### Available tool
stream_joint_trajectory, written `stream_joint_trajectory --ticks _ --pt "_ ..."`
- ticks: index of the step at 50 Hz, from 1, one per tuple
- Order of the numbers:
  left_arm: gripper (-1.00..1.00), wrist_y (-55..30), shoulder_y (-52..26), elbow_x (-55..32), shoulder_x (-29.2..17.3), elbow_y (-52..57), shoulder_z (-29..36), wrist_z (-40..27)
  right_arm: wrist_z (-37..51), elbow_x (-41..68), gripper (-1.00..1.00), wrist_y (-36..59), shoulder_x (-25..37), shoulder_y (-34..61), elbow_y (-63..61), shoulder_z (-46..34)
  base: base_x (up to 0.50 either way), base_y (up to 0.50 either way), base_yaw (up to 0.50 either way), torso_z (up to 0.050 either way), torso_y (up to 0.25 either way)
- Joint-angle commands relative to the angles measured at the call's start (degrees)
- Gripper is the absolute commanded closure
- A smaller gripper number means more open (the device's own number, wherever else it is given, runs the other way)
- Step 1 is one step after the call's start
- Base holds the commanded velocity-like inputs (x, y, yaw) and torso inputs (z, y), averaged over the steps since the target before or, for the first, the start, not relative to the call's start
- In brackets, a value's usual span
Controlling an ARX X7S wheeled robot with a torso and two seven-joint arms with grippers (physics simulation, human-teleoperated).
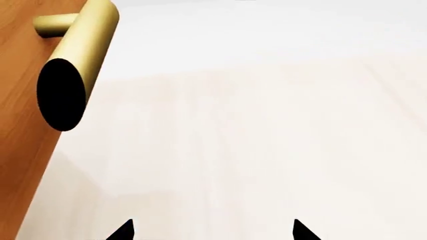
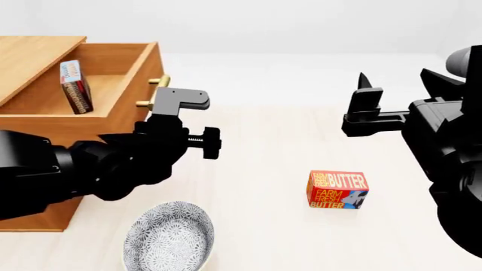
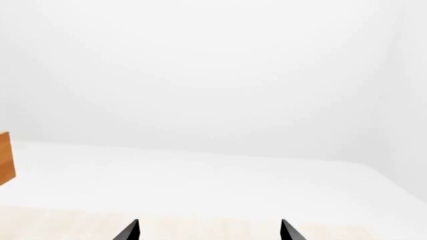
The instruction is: Put the chocolate pudding in the top drawer of the cabinet and close it.
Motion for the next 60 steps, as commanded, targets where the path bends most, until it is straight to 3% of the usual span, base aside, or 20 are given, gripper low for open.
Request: stream_joint_trajectory --ticks 1,60 --pt "-1.00 -0.04 0.76 -1.07 -1.90 -1.57 0.20 -0.77 0.13 0.05 -1.00 -0.15 -0.09 -0.04 -0.05 -0.19 0.00 0.00 0.00 0.000 0.000" --pt "-1.00 -2.92 4.40 -6.73 -10.50 -16.10 -0.93 -2.67 -0.50 -1.65 -1.00 0.07 -2.45 2.31 1.77 -3.32 0.00 0.00 0.00 0.000 0.000"
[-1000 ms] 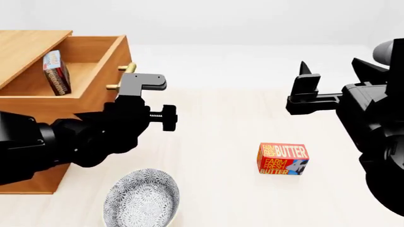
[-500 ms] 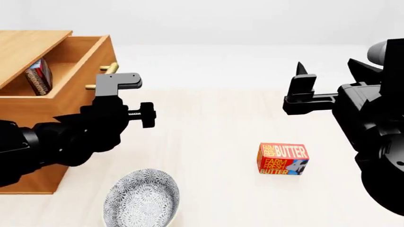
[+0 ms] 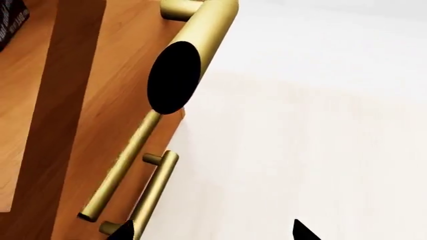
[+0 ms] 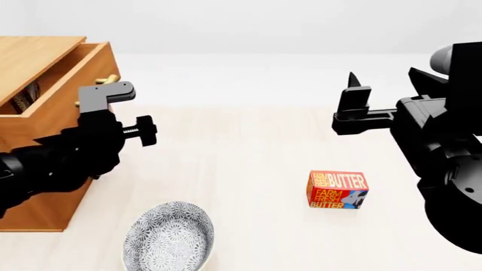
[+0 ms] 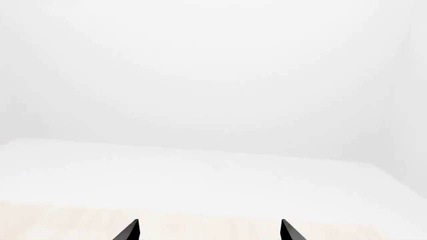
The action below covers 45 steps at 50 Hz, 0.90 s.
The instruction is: Put the chocolate pudding in the top drawer of the cabinet and close it.
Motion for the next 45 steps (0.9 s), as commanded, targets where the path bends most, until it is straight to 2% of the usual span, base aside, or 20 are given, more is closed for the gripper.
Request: stream_joint_trajectory --ticks 1,45 --pt "-1.00 -0.86 0.94 -1.65 -1.48 -3.82 0.21 -0.31 -0.23 -0.40 -1.00 0.04 -0.48 0.53 0.39 -0.65 0.00 0.00 0.00 0.000 0.000" --pt "-1.00 0.04 -0.34 -3.33 -9.40 -1.73 -1.36 -5.98 -0.57 -1.23 -1.00 -0.50 -0.96 0.58 0.77 -1.82 0.00 0.00 0.00 0.000 0.000"
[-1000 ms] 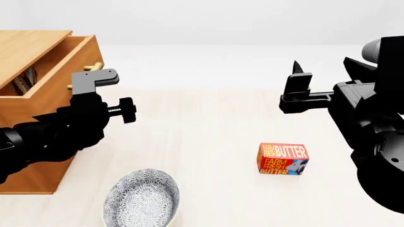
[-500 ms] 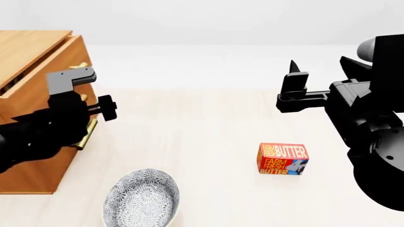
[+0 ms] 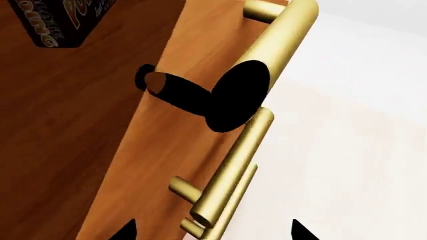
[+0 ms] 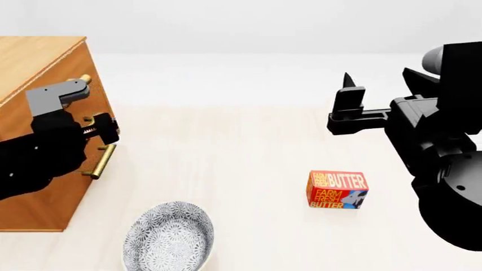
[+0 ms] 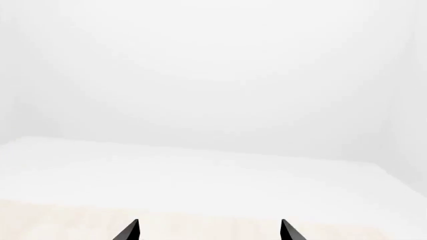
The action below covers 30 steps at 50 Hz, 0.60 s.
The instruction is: Put the chocolate pudding in the top drawer of the cabinet and close it.
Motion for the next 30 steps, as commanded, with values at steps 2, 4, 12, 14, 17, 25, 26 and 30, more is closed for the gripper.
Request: stream_joint_trajectory --ticks 2,4,12,14,17,25,26,30 --pt "-1.00 0.55 -0.21 -0.51 -2.94 0.76 0.10 -2.30 -0.14 -0.34 -1.00 -0.09 -0.26 0.13 0.19 -0.47 0.00 0.00 0.00 0.000 0.000" --pt "-1.00 0.60 -0.32 -0.56 -3.28 0.90 0.01 -2.51 -0.12 -0.37 -1.00 -0.07 -0.33 0.20 0.25 -0.58 0.00 0.00 0.00 0.000 0.000" --pt "-1.00 1.04 -0.23 -0.58 -4.10 1.65 -0.37 -3.04 0.33 0.04 -1.00 0.16 -0.47 0.70 0.19 -0.80 0.00 0.00 0.00 0.000 0.001" --pt "-1.00 1.16 -0.21 -0.42 -4.06 2.01 -0.45 -3.06 0.30 0.01 -1.00 0.11 -0.46 0.64 0.19 -0.83 0.00 0.00 0.00 0.000 0.000" --pt "-1.00 1.22 -0.39 -0.16 -3.91 2.51 -0.62 -3.02 0.26 -0.02 -1.00 0.07 -0.43 0.63 0.18 -0.87 0.00 0.00 0.00 0.000 0.000" --pt "-1.00 1.61 -2.29 2.68 -2.91 6.39 -0.79 -2.20 0.13 -0.10 -1.00 -0.07 -0.41 0.67 0.27 -0.96 0.00 0.00 0.00 0.000 0.001" --pt "-1.00 1.64 -2.65 3.30 -2.60 7.25 -0.81 -1.92 0.15 -0.06 -1.00 -0.06 -0.41 0.69 0.27 -0.96 0.00 0.00 0.00 0.000 0.000" --pt "-1.00 1.70 -3.32 5.11 -1.32 9.09 -0.79 -1.14 0.23 0.14 -1.00 -0.10 -0.29 0.77 0.23 -0.87 0.00 0.00 0.00 0.000 0.000"
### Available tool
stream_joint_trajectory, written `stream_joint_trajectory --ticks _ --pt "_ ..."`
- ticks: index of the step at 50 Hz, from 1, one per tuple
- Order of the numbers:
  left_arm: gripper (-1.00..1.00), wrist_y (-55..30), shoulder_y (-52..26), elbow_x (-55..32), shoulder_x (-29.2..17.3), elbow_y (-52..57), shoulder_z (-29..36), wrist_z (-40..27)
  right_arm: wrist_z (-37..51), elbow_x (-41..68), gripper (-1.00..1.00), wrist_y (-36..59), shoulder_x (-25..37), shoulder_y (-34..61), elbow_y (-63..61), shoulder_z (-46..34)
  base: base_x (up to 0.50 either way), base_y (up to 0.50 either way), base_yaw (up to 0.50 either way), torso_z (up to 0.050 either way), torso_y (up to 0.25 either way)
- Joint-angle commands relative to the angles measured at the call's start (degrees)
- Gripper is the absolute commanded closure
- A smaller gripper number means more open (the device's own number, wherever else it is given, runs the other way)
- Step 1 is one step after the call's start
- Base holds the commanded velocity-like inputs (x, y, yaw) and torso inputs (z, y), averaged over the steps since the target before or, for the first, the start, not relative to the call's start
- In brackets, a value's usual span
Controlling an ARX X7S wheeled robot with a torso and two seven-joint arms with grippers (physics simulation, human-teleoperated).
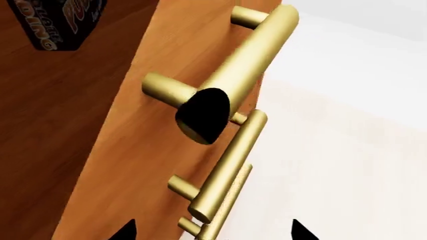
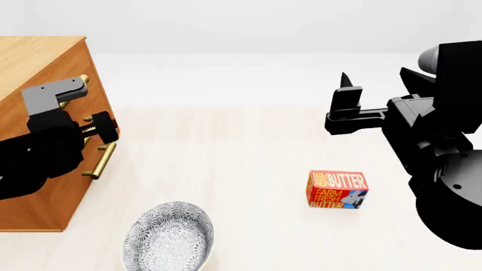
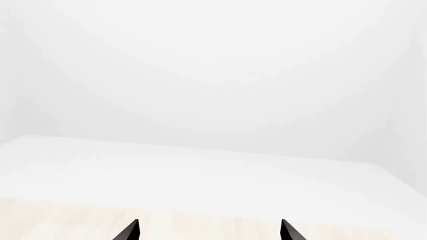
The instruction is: Put the chocolate pudding in the top drawer of the cabinet and close it.
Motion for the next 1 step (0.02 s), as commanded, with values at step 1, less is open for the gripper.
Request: stream_joint_trajectory --ticks 1 --pt "-1.00 0.55 -1.73 3.33 1.52 4.30 0.19 0.59 0.08 0.20 -1.00 -0.08 0.12 0.17 -0.01 -0.03 0.00 0.00 0.00 0.000 0.000"
